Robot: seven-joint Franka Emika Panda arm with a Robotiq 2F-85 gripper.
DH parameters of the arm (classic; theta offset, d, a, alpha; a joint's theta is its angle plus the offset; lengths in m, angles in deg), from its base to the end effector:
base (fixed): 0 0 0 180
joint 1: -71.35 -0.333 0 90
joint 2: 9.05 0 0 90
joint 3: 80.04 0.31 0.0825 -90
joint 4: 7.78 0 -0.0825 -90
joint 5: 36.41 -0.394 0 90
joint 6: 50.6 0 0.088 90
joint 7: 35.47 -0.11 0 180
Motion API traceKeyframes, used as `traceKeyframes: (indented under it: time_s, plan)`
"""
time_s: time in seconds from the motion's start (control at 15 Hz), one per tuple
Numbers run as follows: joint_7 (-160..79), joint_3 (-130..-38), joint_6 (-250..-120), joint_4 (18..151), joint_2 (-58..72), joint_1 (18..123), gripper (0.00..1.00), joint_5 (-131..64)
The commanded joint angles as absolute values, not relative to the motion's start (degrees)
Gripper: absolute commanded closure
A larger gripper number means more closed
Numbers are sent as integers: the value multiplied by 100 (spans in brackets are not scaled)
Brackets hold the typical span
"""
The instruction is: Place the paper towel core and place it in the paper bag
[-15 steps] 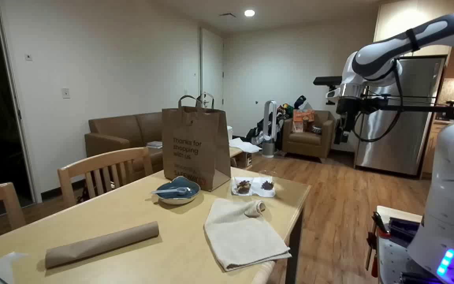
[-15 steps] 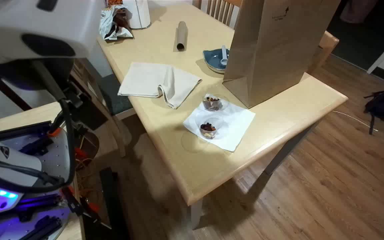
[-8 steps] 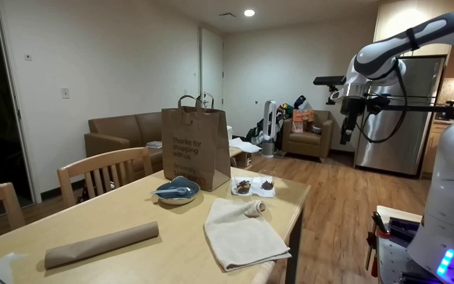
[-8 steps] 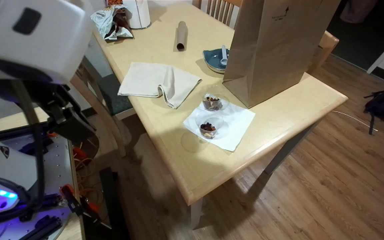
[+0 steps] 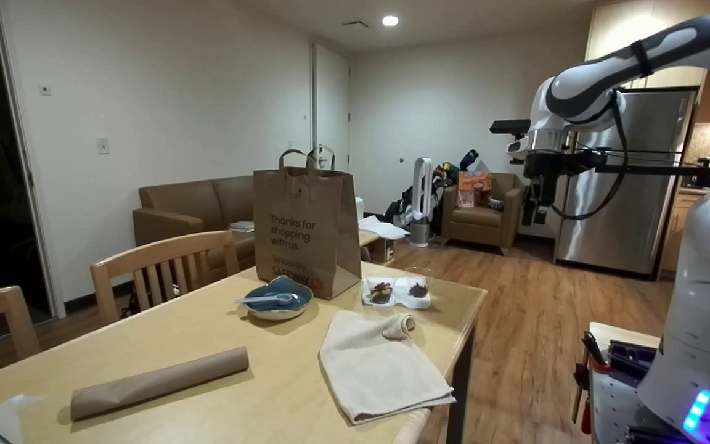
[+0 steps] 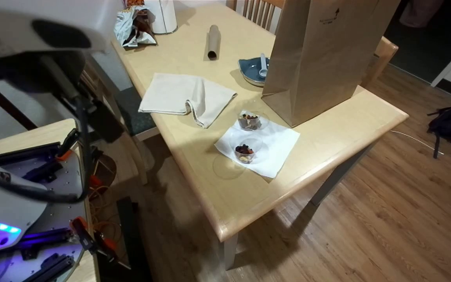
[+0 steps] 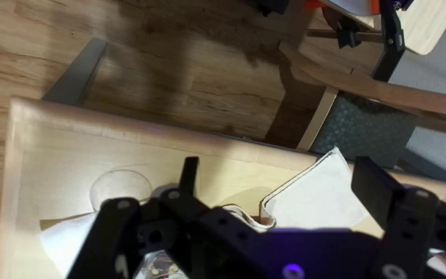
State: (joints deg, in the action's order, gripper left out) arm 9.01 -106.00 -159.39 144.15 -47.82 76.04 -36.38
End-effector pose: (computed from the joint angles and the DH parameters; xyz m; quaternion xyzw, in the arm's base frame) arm 0.3054 -0.1699 0.4100 -0.9734 -0.1720 -0.0273 0.1491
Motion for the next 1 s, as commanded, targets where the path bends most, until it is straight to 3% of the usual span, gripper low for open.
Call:
traceKeyframes:
  time_s: [0.0,0.33,0.93]
  plan:
    - [969,-9788,-16333,14512,-4550,7049,0,-3831]
    - [1233,-8986,-17126,14376,-3988,6188,0,-3712]
    - [1220,-9027,-17003,14592,-4470,6343,0,-3685]
